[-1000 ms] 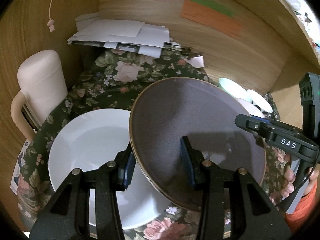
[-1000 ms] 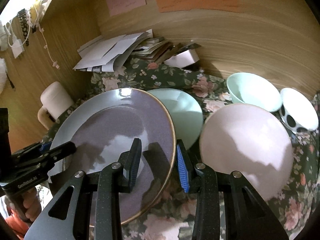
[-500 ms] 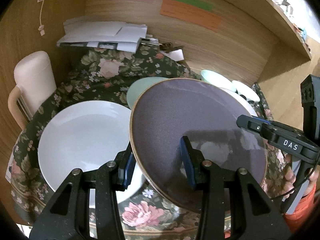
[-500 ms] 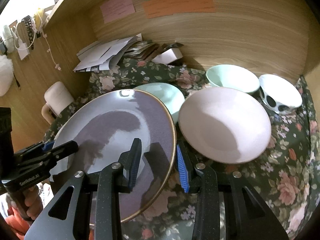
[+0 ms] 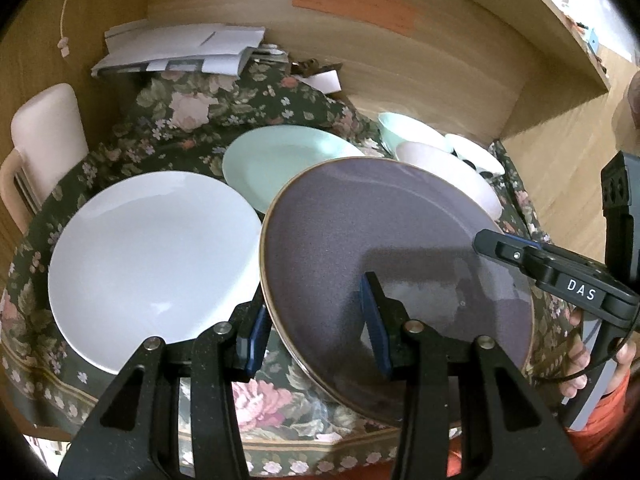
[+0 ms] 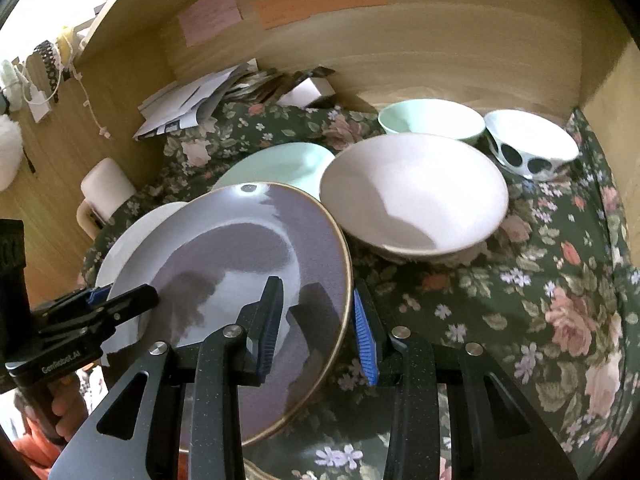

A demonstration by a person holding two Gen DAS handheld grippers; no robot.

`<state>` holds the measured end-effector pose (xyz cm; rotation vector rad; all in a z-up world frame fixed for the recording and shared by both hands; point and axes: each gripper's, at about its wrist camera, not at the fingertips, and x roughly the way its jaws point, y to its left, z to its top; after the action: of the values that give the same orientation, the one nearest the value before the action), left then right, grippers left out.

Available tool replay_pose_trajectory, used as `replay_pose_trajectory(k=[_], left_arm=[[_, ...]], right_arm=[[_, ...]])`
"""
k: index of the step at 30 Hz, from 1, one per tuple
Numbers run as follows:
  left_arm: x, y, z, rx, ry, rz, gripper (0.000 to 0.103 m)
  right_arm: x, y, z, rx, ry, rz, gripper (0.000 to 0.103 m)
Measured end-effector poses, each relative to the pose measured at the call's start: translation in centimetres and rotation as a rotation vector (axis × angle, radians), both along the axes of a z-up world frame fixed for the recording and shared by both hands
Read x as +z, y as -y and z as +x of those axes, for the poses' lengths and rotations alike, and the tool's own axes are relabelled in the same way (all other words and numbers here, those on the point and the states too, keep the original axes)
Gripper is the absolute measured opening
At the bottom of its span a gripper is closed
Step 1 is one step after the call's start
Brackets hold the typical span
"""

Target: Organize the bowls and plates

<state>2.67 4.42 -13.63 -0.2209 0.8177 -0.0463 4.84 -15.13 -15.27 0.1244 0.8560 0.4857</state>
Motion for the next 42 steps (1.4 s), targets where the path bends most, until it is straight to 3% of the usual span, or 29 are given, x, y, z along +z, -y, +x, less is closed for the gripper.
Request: replay_pose_trajectory(k=[19,25,39,42], left_arm=[[-3.4,2.4,0.6,-0.047,-0.095,-0.035,0.042],[-4.0,3.2,1.3,-0.059,-0.107,-0.009,0.042],[-4.4,3.2,2.6,-0.068,-0.112,-0.003,0.042],[-4.1,3.0,2.6,-0.056,-0.100,0.019,0.042]], right_arm=[[-3.1,2.5,-0.9,-0.069,-0.081,0.009,0.031],[-4.2,3.0,-0.7,-0.087,-0.110,0.015,0.031],[-4.2,3.1,-0.2,-0.082,-0.102,-0.028,0.034],[-3.4,3.3,-0.3,-0.097,-0.078,-0.046,0.040]])
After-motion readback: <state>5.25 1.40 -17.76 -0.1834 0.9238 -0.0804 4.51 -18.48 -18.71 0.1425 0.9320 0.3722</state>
